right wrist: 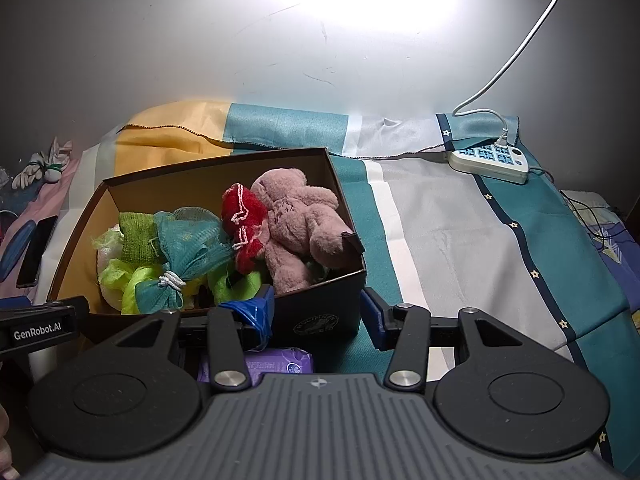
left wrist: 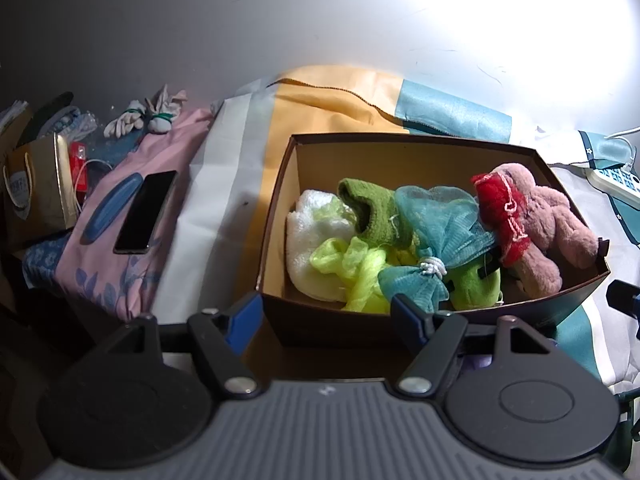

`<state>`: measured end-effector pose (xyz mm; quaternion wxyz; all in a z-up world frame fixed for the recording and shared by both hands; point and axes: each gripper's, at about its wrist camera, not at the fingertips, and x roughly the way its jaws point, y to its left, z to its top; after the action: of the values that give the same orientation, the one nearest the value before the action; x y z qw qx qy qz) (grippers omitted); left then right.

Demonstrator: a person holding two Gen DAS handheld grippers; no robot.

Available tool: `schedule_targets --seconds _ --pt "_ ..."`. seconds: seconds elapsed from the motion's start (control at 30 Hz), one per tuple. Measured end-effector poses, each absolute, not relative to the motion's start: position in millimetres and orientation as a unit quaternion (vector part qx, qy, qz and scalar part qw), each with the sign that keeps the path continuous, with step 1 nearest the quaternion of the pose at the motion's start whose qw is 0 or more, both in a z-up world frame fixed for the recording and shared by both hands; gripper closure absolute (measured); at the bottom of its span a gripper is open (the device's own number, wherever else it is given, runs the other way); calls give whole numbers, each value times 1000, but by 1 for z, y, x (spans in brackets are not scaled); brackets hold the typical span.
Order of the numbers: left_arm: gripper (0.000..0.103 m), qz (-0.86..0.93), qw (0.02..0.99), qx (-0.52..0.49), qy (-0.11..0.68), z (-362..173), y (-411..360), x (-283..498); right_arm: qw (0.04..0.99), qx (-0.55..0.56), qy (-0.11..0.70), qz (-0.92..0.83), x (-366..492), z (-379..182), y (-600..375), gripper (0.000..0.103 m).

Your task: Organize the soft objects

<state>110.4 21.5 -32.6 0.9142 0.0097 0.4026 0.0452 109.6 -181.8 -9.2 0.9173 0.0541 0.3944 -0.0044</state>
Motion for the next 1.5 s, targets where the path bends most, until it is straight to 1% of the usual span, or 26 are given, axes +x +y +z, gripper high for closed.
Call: schedule_targets --seconds 0.53,1.5 --pt "30 42 916 12 399 -31 19 108 919 56 390 -2 108 -8 -181 71" --pt "30 41 918 11 393 -30 20 106 931 65 359 21 103 0 -179 71"
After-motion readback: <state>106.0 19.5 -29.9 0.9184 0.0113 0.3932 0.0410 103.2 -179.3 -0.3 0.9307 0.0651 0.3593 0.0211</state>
